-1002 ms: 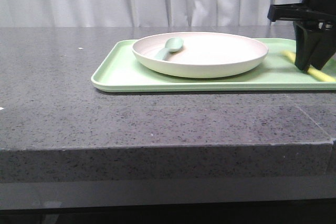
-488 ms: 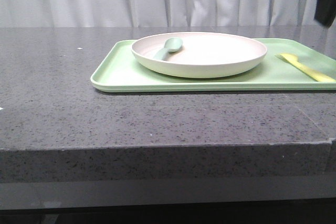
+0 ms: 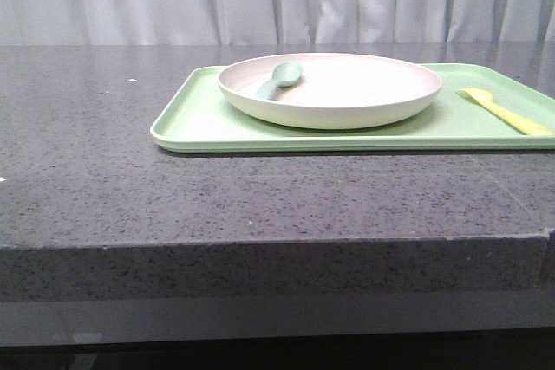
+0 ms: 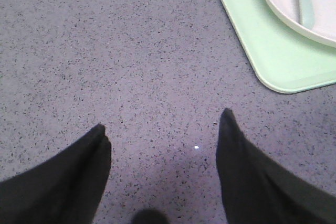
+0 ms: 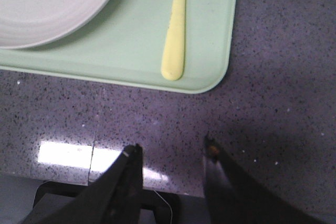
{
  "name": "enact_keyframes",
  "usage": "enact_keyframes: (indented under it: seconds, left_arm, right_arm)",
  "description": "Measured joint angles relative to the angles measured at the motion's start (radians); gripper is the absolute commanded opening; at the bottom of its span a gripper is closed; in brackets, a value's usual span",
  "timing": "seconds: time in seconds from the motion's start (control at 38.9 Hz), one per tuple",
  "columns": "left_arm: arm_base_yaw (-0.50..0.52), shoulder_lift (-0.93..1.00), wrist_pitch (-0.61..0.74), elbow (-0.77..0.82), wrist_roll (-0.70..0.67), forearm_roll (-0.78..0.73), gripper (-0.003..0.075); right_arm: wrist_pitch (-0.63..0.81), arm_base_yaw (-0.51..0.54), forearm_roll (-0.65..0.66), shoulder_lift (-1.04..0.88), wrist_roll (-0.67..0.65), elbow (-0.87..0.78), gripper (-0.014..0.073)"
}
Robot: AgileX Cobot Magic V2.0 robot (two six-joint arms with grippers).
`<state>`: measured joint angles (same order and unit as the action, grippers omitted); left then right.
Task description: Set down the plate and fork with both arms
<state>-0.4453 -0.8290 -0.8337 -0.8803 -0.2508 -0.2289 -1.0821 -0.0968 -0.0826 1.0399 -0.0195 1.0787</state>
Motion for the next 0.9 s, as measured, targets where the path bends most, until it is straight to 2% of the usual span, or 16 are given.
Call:
enact_keyframes:
  seconds: [0.46, 0.57, 0.8, 0.85, 0.9]
  left_arm:
    - [0.0, 0.0, 0.0, 0.0, 0.0, 0.0, 0.0425]
    - [0.0, 0.0, 0.0, 0.0, 0.0, 0.0, 0.034]
    - [0.0, 0.0, 0.0, 0.0, 0.0, 0.0, 0.0029]
    - [0.0, 0.0, 0.0, 0.0, 0.0, 0.0, -0.0018]
    - [0.0, 0.0, 0.0, 0.0, 0.0, 0.0, -0.0018]
  right_arm:
    - [0.082, 0.0, 0.0, -0.376, 0.002, -0.25, 0.0307]
    - [0.091, 0.0, 0.0, -0.418, 0.003, -0.269, 0.0215]
    - [0.097, 0.0, 0.0, -0.435, 0.003, -0.273, -0.008]
    - [0.097, 0.0, 0.0, -0.435, 0.003, -0.274, -0.0109]
    - [0.097, 0.0, 0.0, -0.435, 0.003, -0.274, -0.0099]
